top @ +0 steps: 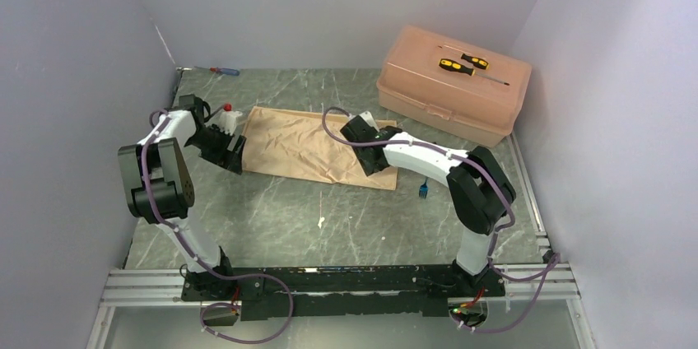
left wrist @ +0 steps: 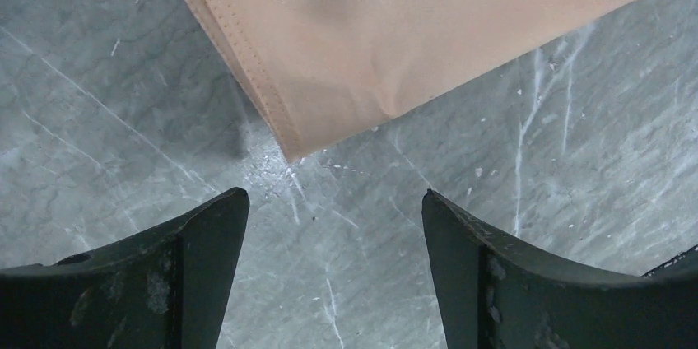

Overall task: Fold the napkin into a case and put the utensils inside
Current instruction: Smooth out the rectangle-folded napkin at the center of the board.

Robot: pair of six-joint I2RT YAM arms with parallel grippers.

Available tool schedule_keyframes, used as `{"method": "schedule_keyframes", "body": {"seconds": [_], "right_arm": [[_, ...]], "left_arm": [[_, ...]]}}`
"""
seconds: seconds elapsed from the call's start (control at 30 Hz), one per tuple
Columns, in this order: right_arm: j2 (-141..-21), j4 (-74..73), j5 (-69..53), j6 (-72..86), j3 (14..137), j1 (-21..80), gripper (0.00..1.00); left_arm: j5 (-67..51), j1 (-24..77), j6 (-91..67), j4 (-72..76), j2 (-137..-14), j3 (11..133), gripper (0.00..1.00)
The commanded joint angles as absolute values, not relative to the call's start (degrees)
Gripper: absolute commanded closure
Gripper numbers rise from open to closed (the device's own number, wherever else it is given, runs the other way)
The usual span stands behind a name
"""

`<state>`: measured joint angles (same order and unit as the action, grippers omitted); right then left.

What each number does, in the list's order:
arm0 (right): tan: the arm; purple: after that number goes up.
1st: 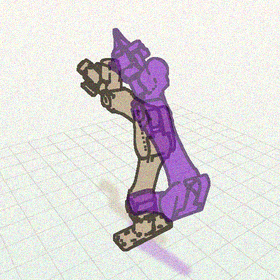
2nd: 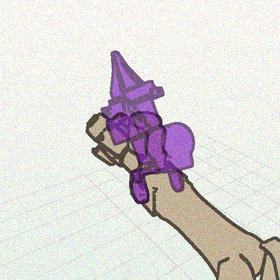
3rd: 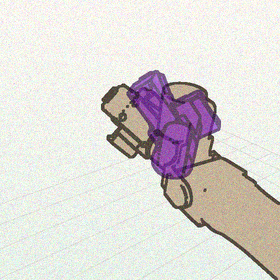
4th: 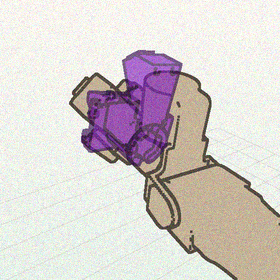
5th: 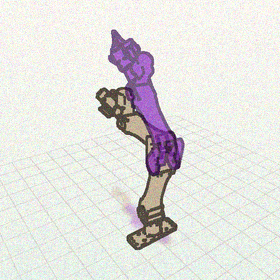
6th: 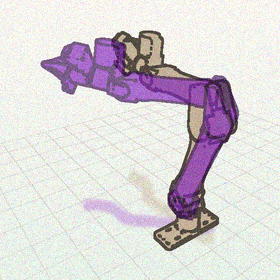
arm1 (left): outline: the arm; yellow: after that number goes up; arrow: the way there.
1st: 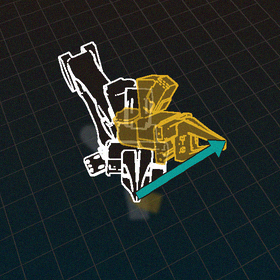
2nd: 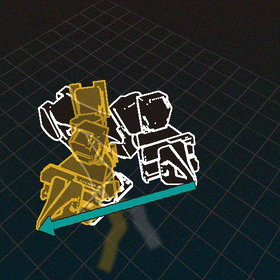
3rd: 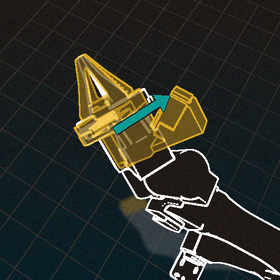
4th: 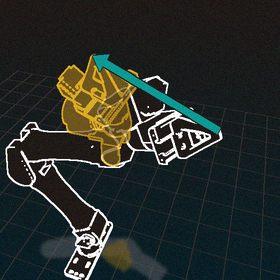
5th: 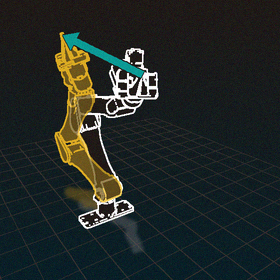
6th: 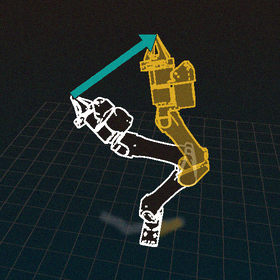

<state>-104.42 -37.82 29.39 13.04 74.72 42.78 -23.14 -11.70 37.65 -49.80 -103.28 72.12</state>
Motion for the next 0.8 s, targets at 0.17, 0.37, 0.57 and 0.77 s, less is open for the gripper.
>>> {"method": "schedule_keyframes", "body": {"seconds": [0.17, 0.37, 0.57, 0.77], "right_arm": [[-100.56, -30.94, 22.15, 20.77, 66.86, 42.26, 0.45], [-101.26, -30.41, 22.58, 20.41, 66.11, 41.75, 0.46], [-100.98, -29.40, 22.09, 19.99, 64.26, 39.35, 0.51], [-101.44, -28.70, 21.32, 19.77, 63.38, 38.29, 0.52]], "left_arm": [[-28.44, -12.65, 32.98, -46.54, -106.12, 72.59, 0.19], [-25.92, -13.08, 30.67, -43.14, -108.38, 73.79, 0.22], [-24.91, -13.23, 30.32, -41.93, -110.30, 74.11, 0.40], [-25.84, -13.17, 29.66, -41.84, -111.29, 74.24, 0.56]]}}
